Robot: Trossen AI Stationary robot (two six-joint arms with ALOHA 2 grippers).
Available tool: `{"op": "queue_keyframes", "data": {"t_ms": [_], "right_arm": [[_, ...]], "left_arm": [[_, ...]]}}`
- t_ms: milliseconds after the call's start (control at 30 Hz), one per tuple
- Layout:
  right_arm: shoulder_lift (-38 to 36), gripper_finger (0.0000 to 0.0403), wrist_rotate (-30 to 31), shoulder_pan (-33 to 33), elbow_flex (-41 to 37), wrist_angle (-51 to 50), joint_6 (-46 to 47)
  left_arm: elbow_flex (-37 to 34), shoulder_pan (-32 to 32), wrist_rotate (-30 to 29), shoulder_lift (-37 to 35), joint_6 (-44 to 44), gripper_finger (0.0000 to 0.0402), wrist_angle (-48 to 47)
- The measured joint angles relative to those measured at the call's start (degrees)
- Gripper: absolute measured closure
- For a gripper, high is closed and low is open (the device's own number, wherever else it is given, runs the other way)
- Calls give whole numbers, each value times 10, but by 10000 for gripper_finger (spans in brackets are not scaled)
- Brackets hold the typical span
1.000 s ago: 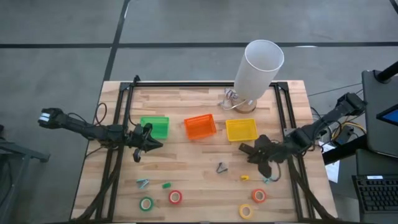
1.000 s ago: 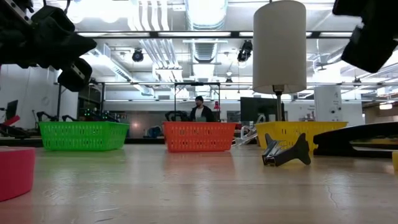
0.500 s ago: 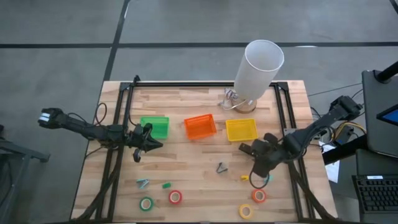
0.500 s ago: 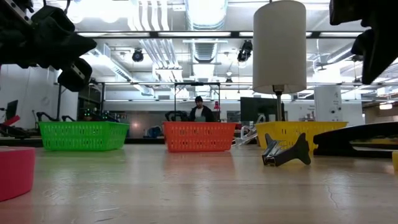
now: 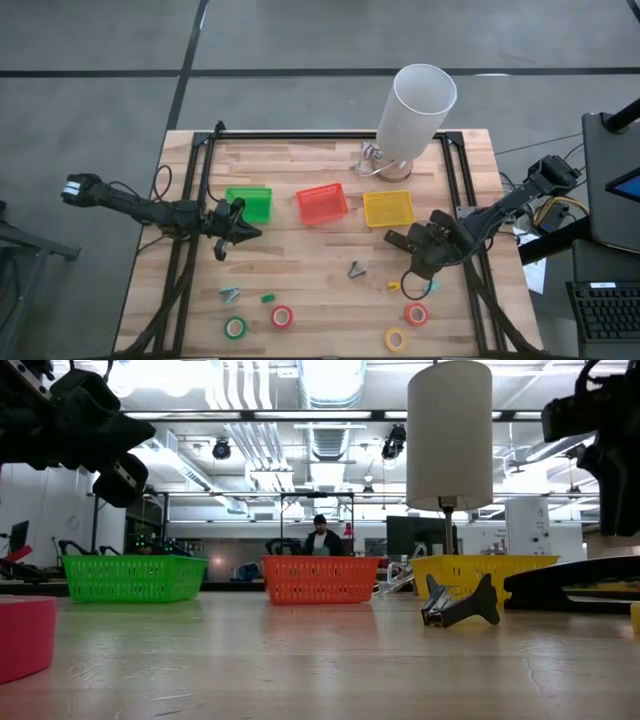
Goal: Pick and place Stapler, Stapler remover, tape
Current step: Put the black stapler into the yellow basket
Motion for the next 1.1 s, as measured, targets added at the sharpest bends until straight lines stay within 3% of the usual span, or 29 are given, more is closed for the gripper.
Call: {"op": "queue_keyframes", "data": {"t_ms": [667, 1100], "right_arm": [[4, 215, -17, -31, -71, 120, -32], [5, 283, -30, -31, -87, 128, -39]], "left_arm": [[0, 0, 0, 0, 0, 392, 0], [0, 0, 0, 0, 0, 392, 0]]}}
